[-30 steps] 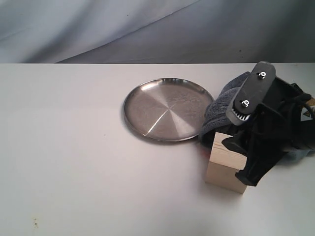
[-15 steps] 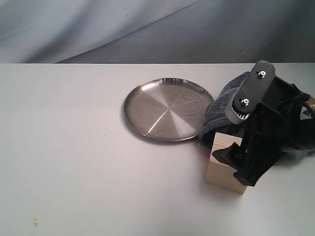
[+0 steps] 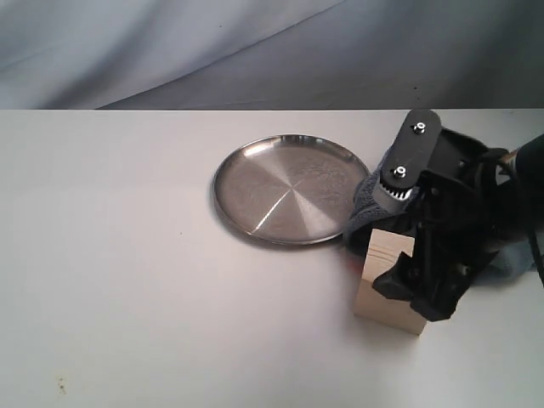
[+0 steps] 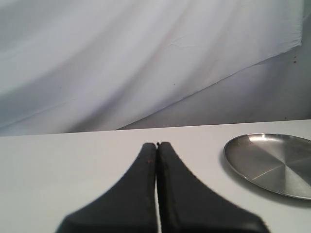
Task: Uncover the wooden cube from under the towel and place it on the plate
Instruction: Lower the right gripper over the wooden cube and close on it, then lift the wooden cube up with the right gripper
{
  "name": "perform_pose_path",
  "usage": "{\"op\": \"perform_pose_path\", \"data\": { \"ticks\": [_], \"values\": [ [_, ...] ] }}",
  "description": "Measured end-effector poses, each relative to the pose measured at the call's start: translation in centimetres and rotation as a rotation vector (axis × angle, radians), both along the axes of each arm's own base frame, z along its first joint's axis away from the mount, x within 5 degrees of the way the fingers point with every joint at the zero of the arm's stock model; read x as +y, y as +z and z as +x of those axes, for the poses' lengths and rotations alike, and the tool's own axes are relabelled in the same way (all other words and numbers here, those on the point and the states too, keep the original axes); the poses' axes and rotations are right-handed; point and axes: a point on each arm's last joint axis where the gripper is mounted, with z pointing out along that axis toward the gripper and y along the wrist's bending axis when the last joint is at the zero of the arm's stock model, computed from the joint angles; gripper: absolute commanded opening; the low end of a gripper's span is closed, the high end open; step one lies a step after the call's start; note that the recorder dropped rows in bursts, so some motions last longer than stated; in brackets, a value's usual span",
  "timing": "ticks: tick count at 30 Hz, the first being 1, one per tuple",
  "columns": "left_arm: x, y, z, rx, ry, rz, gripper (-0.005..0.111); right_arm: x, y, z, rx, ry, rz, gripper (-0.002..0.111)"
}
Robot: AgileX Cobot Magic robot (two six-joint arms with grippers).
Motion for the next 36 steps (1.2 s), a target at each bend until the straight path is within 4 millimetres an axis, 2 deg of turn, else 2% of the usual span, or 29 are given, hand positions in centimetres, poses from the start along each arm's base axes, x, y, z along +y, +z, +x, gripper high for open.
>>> {"op": "perform_pose_path", "data": {
  "ticks": [3,4,8,13,17,22,27,36],
  "values": [
    [0.0,0.0,0.0,0.000,0.000,0.000,0.000,-0.9,0.3,0.8,0.001,-0.051,0.003,0.089],
    [0.0,0.0,0.0,0.000,0.000,0.000,0.000,-1.0,0.3,1.0,0.005,-0.064,0.007,0.094],
    [0.0,0.0,0.0,0.000,0.000,0.000,0.000,-0.7,-1.2,2.0,0.084,-0.091,-0.013,0.105],
    [0.0,0.0,0.0,0.000,0.000,0.000,0.000,0.1,-1.5,3.4,0.145,-0.071,-0.060,0.105],
    [0.0,0.0,0.0,0.000,0.000,0.000,0.000,0.2,-3.1,4.2,0.174,-0.044,-0.134,0.105],
    [0.0,0.0,0.0,0.000,0.000,0.000,0.000,0.3,-4.0,4.8,0.153,0.013,-0.173,0.105],
    [0.0,0.0,0.0,0.000,0.000,0.000,0.000,0.5,-5.8,5.8,0.138,0.043,-0.219,0.105],
    [0.0,0.0,0.0,0.000,0.000,0.000,0.000,0.9,-7.1,6.6,0.110,0.064,-0.225,0.105]
  ]
}}
